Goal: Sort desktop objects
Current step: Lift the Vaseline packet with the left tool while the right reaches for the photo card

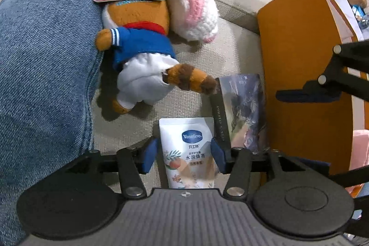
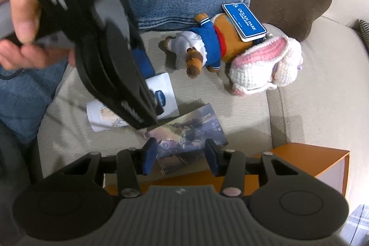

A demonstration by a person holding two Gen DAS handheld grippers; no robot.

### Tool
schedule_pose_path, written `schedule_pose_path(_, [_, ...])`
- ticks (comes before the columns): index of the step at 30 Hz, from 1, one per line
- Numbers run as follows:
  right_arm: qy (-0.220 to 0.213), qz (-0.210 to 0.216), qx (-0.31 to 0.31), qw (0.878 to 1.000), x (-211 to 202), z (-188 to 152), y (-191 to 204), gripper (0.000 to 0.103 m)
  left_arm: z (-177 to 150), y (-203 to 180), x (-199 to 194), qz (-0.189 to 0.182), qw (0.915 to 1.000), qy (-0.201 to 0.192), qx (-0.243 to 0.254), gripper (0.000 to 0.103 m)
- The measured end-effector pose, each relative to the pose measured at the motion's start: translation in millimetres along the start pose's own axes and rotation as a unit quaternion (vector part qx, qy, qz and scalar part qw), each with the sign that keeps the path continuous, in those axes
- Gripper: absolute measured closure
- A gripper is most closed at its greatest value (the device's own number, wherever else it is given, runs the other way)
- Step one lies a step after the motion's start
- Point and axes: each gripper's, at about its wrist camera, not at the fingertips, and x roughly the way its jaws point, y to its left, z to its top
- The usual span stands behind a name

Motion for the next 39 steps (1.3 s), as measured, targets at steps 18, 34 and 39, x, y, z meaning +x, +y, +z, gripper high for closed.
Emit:
schedule_pose_path(18, [0.006, 0.000, 0.007, 1.000, 14, -3, -4, 0.055, -32, -26, -42, -0.040, 0.9946, -0.096, 0.001, 0.094])
schedule_pose_path(34, [0.066, 0.006, 0.154, 0.986, 31, 21, -24, 0.046, -46, -7, -100, 0.015, 0.9830, -0.172, 0.062, 0.095])
schedule_pose_path(39, [0.091, 0.001, 0.253, 0.963, 45, 25, -40, 0.036, -52, -7, -104, 0.025, 0.9810, -0.171, 0.088, 0.095])
